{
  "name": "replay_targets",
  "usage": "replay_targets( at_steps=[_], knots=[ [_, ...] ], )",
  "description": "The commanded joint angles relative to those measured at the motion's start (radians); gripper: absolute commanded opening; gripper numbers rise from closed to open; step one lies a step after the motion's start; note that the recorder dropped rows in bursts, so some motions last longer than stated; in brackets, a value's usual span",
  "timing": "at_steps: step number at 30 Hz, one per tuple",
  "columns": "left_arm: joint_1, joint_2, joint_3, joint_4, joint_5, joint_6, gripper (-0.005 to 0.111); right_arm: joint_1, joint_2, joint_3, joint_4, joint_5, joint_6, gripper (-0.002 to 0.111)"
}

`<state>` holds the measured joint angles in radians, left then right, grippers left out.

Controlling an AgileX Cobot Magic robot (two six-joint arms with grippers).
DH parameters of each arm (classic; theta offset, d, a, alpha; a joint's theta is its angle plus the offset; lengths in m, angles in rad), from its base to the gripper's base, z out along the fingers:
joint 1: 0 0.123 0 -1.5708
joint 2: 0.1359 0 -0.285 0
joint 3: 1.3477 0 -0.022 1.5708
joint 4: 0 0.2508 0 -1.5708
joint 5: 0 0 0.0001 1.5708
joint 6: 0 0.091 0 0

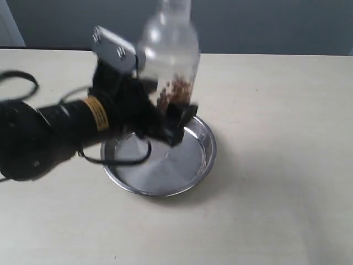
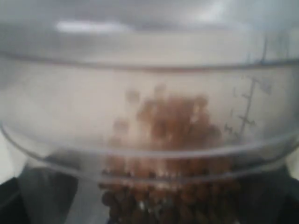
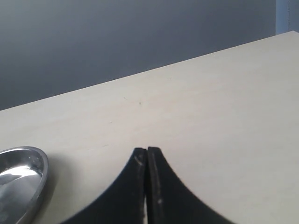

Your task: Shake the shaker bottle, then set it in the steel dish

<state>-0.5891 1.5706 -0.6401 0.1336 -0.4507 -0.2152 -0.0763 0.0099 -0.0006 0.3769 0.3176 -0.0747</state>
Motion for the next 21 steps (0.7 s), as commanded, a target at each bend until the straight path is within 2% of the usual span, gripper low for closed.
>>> replay_targets(
  at_steps=[1, 3, 5, 6, 8, 11, 13, 16, 19, 21],
  knots=[
    [-0.003, -0.073, -0.045, 0.058, -0.056, -0.051, 0.000, -0.003, -0.005, 0.001, -0.001, -0.011, -0.003, -0.001],
    [-0.001, -0.104, -0.071, 0.037, -0.023, -0.033, 0.000, -0.003, -0.005, 0.001, -0.001, -0.011, -0.003, -0.001],
    [-0.001, -0.036, -0.025, 0.021, 0.056, -0.033, 0.000, -0.003, -0.005, 0.001, -0.001, -0.011, -0.003, -0.001],
    [-0.001, 0.014, 0.001, 0.014, 0.053, -0.038, 0.000, -0.003, -0.005, 0.001, -0.001, -0.011, -0.003, -0.001],
    [-0.001, 0.040, -0.002, 0.000, 0.001, -0.051, 0.000, -0.003, -0.005, 0.001, -0.001, -0.011, -0.003, -0.001],
    [-0.011, -0.072, -0.081, 0.091, -0.132, -0.054, 0.000, -0.003, -0.005, 0.001, -0.001, -0.011, -0.003, -0.001],
    [-0.011, -0.118, -0.131, 0.096, -0.085, -0.054, 0.000, -0.003, -0.005, 0.001, -0.001, -0.011, -0.003, -0.001],
    [-0.011, -0.019, -0.058, 0.057, 0.029, -0.054, 0.000, -0.003, -0.005, 0.001, -0.007, -0.011, -0.003, -0.001],
    [-0.011, 0.106, 0.004, -0.023, -0.093, -0.090, 0.000, -0.003, -0.005, 0.001, -0.005, -0.011, -0.003, -0.001],
    [-0.011, 0.047, -0.022, 0.061, -0.173, -0.130, 0.000, -0.003, -0.005, 0.001, -0.005, -0.011, -0.003, -0.001]
  ],
)
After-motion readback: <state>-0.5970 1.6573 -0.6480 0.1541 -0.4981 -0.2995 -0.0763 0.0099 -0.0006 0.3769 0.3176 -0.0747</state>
